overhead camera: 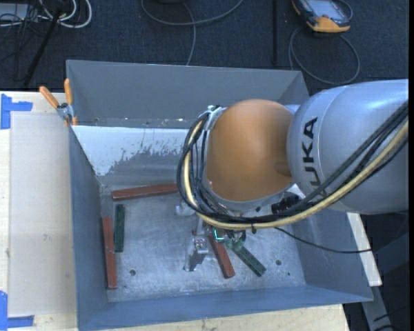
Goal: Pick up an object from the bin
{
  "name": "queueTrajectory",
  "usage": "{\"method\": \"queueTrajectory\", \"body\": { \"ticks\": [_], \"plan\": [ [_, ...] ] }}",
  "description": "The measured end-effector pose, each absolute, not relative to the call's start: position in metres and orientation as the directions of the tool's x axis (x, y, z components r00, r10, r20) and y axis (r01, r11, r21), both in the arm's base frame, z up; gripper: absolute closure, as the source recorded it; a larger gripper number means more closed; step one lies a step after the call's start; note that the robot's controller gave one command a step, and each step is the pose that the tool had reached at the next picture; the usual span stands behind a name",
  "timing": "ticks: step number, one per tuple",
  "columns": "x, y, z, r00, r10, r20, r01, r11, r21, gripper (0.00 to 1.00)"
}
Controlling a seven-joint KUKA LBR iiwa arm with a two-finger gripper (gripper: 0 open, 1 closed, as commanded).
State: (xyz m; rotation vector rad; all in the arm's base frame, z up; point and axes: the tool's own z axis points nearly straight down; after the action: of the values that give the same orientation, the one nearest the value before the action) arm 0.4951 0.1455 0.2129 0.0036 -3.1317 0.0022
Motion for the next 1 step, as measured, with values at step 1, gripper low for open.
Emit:
{"method": "queueTrajectory", "body": {
  "ticks": [1],
  "plan": [
    [0.4969,0.1448,0.2169,-1.000,0.001,0.002,0.001,1.000,0.000,0.00]
  ]
}}
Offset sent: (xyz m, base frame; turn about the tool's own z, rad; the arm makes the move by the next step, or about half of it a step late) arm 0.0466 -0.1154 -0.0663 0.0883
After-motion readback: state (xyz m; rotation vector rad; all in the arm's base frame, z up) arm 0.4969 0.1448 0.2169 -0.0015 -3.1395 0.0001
